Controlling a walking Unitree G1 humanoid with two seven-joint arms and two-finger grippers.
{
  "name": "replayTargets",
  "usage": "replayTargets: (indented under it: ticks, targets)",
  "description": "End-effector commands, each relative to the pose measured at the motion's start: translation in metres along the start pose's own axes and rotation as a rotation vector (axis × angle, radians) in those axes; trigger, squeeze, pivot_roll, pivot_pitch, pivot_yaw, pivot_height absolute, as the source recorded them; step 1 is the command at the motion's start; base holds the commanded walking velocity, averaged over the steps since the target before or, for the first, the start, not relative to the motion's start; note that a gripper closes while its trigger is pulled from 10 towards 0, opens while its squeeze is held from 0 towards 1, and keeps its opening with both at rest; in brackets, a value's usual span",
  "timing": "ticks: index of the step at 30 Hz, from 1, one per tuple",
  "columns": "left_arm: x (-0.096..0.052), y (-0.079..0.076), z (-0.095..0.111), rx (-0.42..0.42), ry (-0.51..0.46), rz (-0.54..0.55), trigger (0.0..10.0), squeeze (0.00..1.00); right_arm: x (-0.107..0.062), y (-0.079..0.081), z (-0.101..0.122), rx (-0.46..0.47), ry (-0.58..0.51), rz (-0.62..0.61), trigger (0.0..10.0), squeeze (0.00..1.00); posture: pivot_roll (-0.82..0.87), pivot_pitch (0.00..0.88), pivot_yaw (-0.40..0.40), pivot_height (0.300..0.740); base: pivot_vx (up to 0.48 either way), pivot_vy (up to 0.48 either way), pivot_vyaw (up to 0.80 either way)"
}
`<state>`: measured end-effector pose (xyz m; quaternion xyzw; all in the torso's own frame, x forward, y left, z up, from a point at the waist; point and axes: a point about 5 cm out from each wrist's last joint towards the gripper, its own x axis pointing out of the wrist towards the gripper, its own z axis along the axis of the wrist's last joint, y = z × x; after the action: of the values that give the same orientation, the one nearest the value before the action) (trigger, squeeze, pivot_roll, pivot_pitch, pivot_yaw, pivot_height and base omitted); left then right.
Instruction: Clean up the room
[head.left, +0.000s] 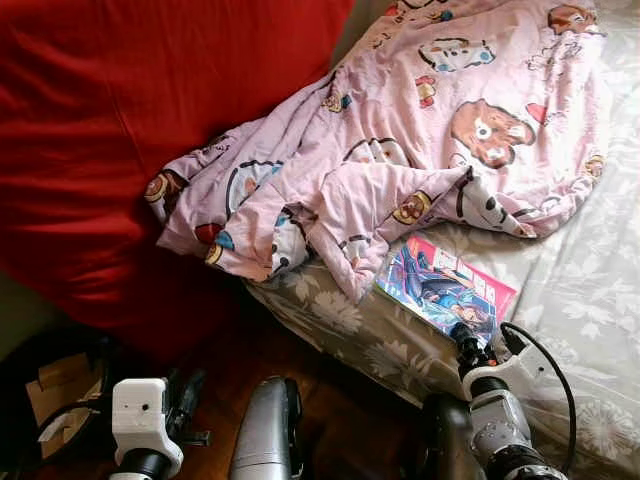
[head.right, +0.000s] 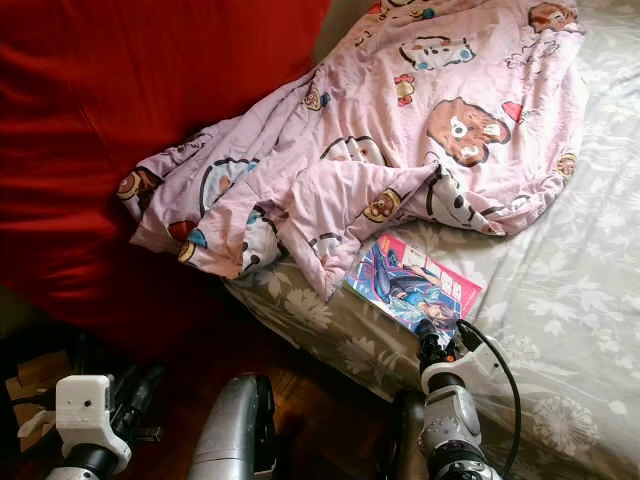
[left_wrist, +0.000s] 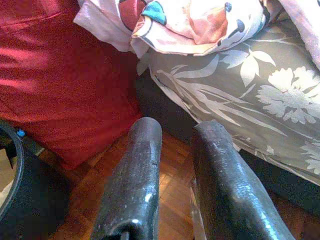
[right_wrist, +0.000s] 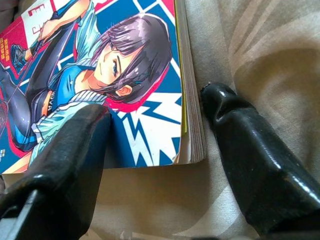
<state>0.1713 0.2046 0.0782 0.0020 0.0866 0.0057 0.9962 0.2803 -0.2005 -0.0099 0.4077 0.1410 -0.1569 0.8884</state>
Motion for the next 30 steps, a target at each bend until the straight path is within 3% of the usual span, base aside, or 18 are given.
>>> replayTargets:
  ticks: [1,7,8,9,10,30]
  targets:
    - [-0.004,0.005,-0.002,0.020,0.022,0.010,10.0,0.00,-0.018,-0.025,-0.033,0.073,0.137,-0.129,10.0,0.00,0.27,0.223,0.128,0.576,0.000,0.000,0.00]
    - [-0.004,0.005,-0.002,0.025,0.022,0.010,10.0,0.00,-0.017,-0.013,-0.043,0.102,0.194,-0.059,10.0,0.00,0.28,0.222,0.128,0.576,0.000,0.000,0.00]
    - [-0.004,0.005,-0.002,0.026,0.022,0.010,10.0,0.00,-0.016,-0.010,-0.044,0.102,0.196,-0.044,6.8,0.00,0.28,0.222,0.128,0.576,0.000,0.000,0.00]
    - [-0.004,0.005,-0.002,0.027,0.022,0.010,10.0,0.00,-0.015,-0.009,-0.044,0.101,0.195,-0.039,6.8,0.00,0.28,0.222,0.128,0.576,0.000,0.000,0.00]
    - [-0.004,0.005,-0.002,0.027,0.022,0.010,10.0,0.00,-0.015,-0.007,-0.043,0.107,0.190,-0.031,0.0,0.00,0.28,0.222,0.128,0.576,0.000,0.000,0.00]
    - [-0.003,0.006,-0.004,0.044,0.034,0.010,10.0,0.00,-0.011,0.004,-0.043,0.122,0.194,0.053,0.0,0.00,0.27,0.217,0.129,0.576,0.000,0.000,0.00]
